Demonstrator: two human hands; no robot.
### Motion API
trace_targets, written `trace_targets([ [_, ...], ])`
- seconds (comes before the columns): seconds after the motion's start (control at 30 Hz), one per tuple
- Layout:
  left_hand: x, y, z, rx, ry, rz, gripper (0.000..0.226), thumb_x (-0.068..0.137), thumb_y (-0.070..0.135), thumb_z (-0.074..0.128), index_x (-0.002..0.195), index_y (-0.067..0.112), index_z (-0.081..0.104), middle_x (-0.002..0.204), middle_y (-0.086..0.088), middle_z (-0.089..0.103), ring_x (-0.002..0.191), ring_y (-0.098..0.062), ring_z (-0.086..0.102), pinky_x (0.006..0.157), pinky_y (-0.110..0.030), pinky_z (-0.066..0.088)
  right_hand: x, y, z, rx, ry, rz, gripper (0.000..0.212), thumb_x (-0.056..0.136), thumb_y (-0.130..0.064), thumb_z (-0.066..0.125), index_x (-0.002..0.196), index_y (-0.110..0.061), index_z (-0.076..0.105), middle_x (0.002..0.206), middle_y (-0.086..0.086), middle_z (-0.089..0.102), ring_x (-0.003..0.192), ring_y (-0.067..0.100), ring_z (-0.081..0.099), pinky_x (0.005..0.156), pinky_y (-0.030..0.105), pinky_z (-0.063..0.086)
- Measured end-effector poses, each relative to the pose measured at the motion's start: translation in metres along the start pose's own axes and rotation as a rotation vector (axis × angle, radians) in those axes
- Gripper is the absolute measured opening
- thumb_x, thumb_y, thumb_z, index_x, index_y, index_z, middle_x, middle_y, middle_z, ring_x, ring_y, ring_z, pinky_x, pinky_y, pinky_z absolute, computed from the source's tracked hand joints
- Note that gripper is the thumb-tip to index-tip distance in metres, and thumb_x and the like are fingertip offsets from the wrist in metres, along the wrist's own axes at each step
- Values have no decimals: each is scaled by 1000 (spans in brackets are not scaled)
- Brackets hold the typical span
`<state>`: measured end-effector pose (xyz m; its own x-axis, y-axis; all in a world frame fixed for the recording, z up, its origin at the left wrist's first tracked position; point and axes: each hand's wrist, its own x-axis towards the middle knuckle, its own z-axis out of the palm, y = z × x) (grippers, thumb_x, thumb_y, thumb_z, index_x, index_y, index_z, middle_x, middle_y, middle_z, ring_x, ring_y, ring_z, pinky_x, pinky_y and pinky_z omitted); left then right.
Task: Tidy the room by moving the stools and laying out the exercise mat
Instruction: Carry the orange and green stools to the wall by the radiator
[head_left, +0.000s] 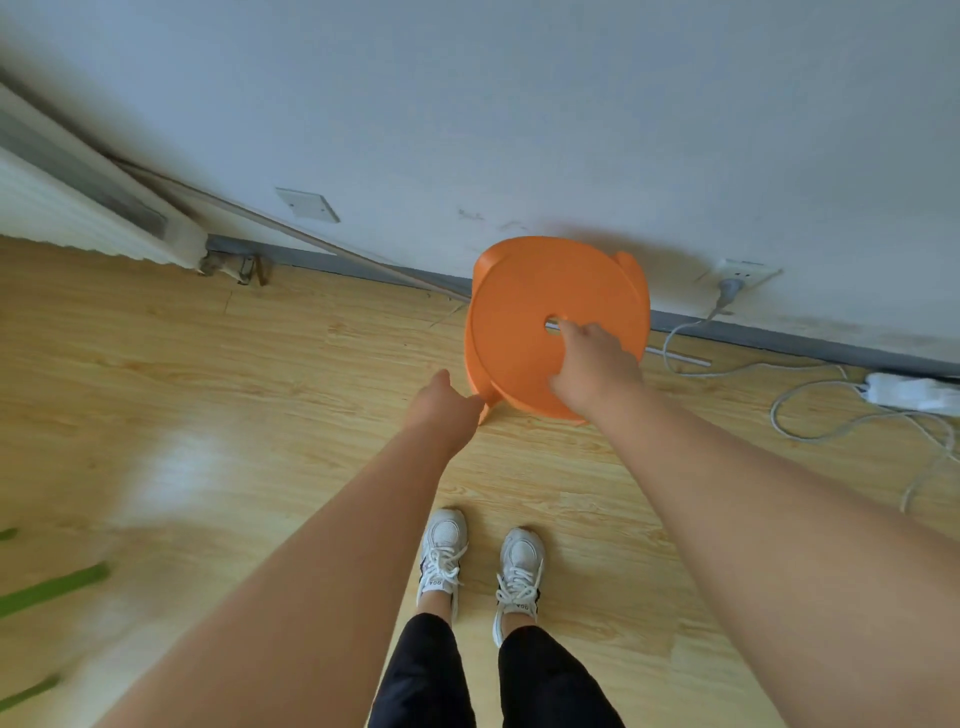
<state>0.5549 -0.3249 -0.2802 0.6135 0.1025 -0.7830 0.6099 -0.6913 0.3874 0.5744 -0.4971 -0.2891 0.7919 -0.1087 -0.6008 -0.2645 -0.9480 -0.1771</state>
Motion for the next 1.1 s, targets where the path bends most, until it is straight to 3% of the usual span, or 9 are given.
trace_targets([
  [0.23,-108,-40,-47,-149,75,-42,65,93,31,52,150,15,23,147,-11,40,125,-27,49,100,-37,42,-89,-54,-39,-215,-68,-247,59,91,-29,53,145,-20,28,141,12,37,127,34,37,93,45,39],
  [0.37,-149,-69,-70,-247,142,-93,63,93,30,51,149,14,25,141,-12,48,115,-27,55,94,-35,43,-125,-93,-57,-273,-62,-345,54,91,-21,49,142,-20,32,133,9,43,120,32,40,84,41,37],
  [0.5,-182,-98,-92,-246,226,-108,61,95,31,48,149,17,23,146,-8,43,122,-27,52,90,-34,43,-159,-135,-68,-271,-32,-403,53,90,-21,52,140,-22,36,138,8,42,125,30,39,80,38,34],
  [0.57,-200,-118,-104,-258,268,-120,58,96,29,45,149,19,24,141,-6,49,100,-21,59,73,-27,44,-180,-157,-69,-274,-42,-440,58,91,-23,52,145,-22,31,145,9,37,134,30,33,93,39,39],
  [0.63,-217,-142,-112,-316,287,-155,56,95,22,43,149,19,25,123,-6,58,70,-12,52,56,-23,40,-201,-175,-63,-299,-70,-467,62,92,-26,52,148,-24,26,150,8,32,138,30,29,103,42,39],
  [0.87,-281,-274,-140,-437,337,-279,55,93,17,39,147,18,29,89,-3,64,57,-11,51,46,-23,35,-287,-259,-9,-428,-116,-527,63,93,-26,52,149,-25,24,152,8,31,139,31,28,109,44,34],
  [1.0,-320,-363,-169,-523,395,-333,52,93,19,40,144,20,35,86,3,61,58,-9,52,47,-23,38,-343,-336,34,-448,-142,-615,65,92,-31,54,150,-28,24,155,8,26,142,30,25,111,46,32],
  [1.1,-350,-436,-198,-557,460,-366,50,93,21,43,144,19,37,114,-1,61,66,-8,51,52,-22,38,-391,-403,73,-479,-118,-737,63,93,-32,53,150,-30,25,154,6,28,141,30,27,110,44,33],
])
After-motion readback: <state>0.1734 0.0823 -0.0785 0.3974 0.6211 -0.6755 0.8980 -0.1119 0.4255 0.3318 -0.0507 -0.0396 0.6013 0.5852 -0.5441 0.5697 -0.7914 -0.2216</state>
